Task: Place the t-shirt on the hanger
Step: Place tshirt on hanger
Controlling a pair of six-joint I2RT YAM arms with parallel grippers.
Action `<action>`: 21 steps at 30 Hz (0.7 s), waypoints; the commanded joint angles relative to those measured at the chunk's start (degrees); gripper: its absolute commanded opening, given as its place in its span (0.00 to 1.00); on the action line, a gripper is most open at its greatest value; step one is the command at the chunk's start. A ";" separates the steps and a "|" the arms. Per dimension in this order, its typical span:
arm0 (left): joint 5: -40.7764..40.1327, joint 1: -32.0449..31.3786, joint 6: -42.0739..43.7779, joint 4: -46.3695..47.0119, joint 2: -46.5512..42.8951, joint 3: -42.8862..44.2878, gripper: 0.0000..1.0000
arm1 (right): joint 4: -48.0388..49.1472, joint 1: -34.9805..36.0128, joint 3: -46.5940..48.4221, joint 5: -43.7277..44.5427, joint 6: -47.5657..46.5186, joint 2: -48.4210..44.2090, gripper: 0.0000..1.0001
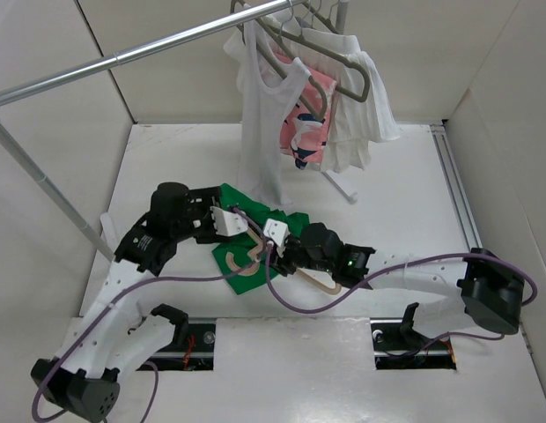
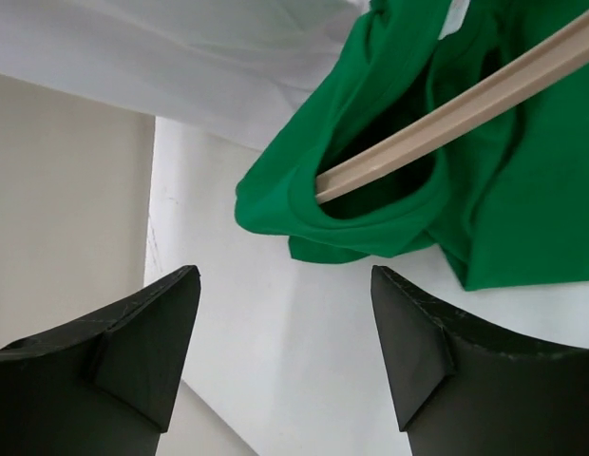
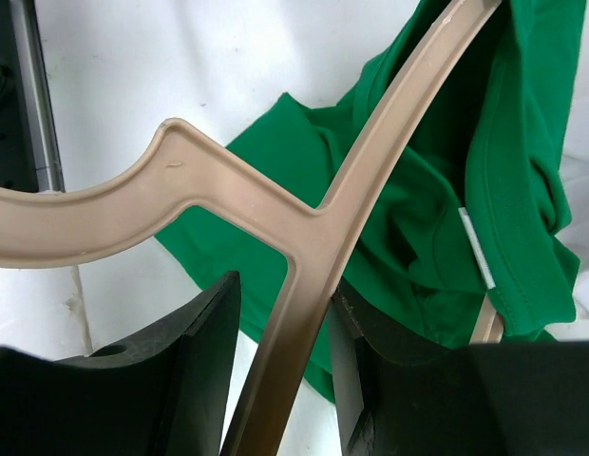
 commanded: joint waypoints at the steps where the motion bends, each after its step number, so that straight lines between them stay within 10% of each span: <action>1: 0.27 3.01 6.96 8.30 1.65 0.22 0.69 | 4.66 -0.58 0.53 -1.64 -0.76 -0.26 0.00; 5: 17.22 15.23 26.80 1.81 6.56 1.54 0.70 | 4.66 -0.58 -0.09 -2.17 -1.91 -1.48 0.00; 13: 22.78 15.95 47.04 -4.34 17.91 3.65 0.77 | 3.08 -0.58 1.40 -4.63 -3.50 -1.49 0.00; 21: 17.78 12.08 49.87 -0.41 24.07 2.95 0.73 | 2.55 -0.58 2.98 -5.86 -5.07 -1.48 0.00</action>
